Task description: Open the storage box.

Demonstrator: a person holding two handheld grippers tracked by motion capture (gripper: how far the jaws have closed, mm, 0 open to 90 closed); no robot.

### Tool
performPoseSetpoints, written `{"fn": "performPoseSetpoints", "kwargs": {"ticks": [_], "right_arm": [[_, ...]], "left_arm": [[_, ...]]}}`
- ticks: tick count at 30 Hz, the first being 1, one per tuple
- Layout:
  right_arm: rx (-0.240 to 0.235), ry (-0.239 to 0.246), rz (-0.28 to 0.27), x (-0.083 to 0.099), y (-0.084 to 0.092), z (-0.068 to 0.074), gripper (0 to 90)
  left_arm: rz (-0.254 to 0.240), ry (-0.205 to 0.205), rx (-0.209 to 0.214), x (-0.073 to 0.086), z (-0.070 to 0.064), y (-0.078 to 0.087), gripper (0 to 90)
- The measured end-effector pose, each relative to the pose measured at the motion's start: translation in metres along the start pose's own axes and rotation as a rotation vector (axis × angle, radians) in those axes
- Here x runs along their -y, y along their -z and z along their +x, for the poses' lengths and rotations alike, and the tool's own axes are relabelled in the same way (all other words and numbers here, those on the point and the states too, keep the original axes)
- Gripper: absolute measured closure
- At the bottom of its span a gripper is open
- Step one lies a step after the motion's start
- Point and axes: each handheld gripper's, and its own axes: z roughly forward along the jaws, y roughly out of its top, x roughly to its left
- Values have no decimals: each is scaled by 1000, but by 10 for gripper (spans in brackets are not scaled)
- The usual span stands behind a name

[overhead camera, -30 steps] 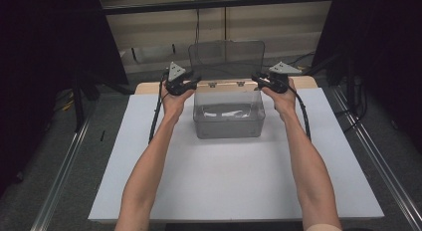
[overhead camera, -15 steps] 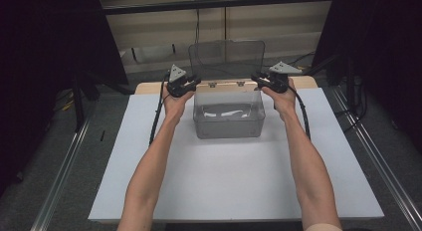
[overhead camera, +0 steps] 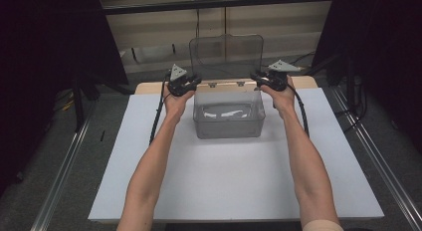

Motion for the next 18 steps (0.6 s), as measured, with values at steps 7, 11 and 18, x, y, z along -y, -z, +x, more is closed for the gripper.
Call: {"fn": "performPoseSetpoints", "kwargs": {"ticks": [7,11,18], "right_arm": [[-1,-8,3,1,-4,-1,640],[0,7,16,-1,-3,-2,641],[3,-7,20,1,-6,0,611]], "left_arm": [[8,-4,-11,0,0,-2,666],[18,-9,-15,-2,-2,-3,660],[21,0,-9,-2,0,-3,650]]}}
